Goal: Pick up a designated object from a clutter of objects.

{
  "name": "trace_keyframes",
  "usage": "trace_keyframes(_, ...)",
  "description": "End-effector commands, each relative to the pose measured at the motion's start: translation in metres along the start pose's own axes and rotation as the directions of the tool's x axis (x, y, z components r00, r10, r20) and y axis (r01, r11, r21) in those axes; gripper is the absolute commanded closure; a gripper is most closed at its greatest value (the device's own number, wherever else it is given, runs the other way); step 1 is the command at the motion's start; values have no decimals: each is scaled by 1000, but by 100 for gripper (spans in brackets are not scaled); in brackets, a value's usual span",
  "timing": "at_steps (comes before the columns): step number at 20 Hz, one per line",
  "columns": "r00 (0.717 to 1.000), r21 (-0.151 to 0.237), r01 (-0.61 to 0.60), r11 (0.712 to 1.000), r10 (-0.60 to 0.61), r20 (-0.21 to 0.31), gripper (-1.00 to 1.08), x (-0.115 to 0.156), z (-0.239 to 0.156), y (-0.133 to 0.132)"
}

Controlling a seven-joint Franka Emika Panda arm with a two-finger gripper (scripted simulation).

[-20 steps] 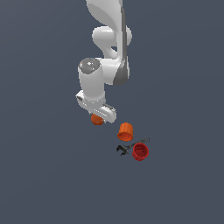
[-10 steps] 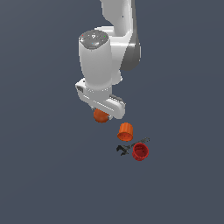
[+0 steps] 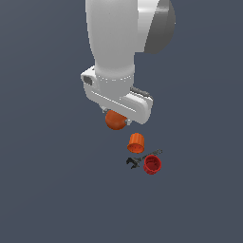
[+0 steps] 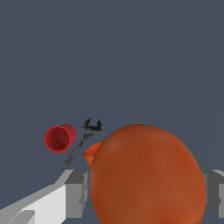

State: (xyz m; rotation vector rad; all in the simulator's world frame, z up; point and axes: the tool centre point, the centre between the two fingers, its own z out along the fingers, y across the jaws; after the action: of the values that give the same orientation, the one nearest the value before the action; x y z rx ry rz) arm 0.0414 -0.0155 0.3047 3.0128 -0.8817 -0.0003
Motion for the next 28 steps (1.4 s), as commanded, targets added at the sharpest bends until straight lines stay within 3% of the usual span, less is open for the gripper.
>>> trace_keyframes(1,1000,1,0,1000,0,-1,108,5,-20,-10)
trace_keyframes(14,1000,2,0,1000,0,0,108,26,-93,-52)
trace_keyframes(28,1000,2,0,1000,0,0,108,34,-119,-67)
